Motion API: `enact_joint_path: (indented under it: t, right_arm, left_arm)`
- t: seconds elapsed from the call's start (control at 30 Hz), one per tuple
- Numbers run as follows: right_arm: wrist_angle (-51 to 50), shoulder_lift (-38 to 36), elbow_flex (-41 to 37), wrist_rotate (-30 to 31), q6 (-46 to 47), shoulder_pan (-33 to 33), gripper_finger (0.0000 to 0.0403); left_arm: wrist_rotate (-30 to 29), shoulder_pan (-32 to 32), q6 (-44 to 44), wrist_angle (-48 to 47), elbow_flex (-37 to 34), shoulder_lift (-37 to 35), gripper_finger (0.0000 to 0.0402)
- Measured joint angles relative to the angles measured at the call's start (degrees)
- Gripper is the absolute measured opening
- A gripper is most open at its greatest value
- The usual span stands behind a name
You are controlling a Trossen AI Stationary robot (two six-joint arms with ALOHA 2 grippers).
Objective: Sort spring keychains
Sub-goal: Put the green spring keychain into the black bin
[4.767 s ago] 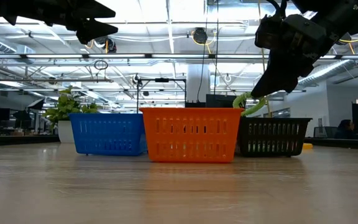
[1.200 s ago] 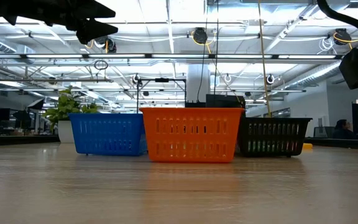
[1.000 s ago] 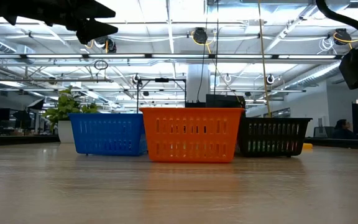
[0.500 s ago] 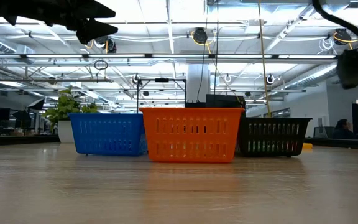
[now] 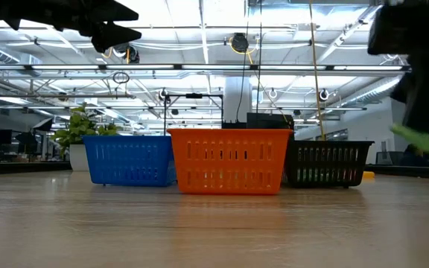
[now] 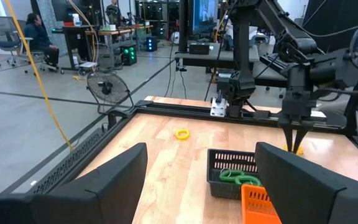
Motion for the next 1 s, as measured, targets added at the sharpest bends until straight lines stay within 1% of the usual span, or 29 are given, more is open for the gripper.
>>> enact_joint_path:
  t: [0.17, 0.4, 1.0]
  right_arm:
    - [4.29, -1.59, 0.04, 1.01, -6.53, -1.22, 0.0001]
    - [8.44, -1.78, 0.07, 2.25, -14.25, -3.69, 0.0001]
    - [8.62, -1.87, 0.15, 1.80, -25.98, -13.83, 0.0000]
  left_arm:
    - [0.00, 0.01, 0.00, 0.27, 0.00, 0.00, 0.0308]
    - [0.00, -0.01, -0.01, 0.29, 0.00, 0.00, 0.0308]
    - [0.00, -0.01, -0.01, 0.29, 0.00, 0.00, 0.0308]
